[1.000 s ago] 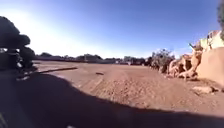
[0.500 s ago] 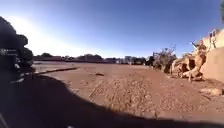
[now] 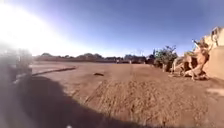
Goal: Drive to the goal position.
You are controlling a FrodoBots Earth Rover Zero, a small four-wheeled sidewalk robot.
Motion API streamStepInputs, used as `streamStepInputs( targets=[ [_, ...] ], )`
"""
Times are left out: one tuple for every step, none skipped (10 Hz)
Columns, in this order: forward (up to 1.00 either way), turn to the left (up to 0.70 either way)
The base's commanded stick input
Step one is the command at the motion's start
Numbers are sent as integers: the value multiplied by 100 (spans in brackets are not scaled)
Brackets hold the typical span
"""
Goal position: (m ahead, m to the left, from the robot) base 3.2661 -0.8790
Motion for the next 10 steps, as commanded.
streamStepInputs(
  targets=[
    [50,0],
    [50,0],
    [50,0],
    [50,0],
    [50,-14],
    [50,-43],
    [50,-50],
    [50,-47],
    [50,-37],
    [50,-26]
  ],
)
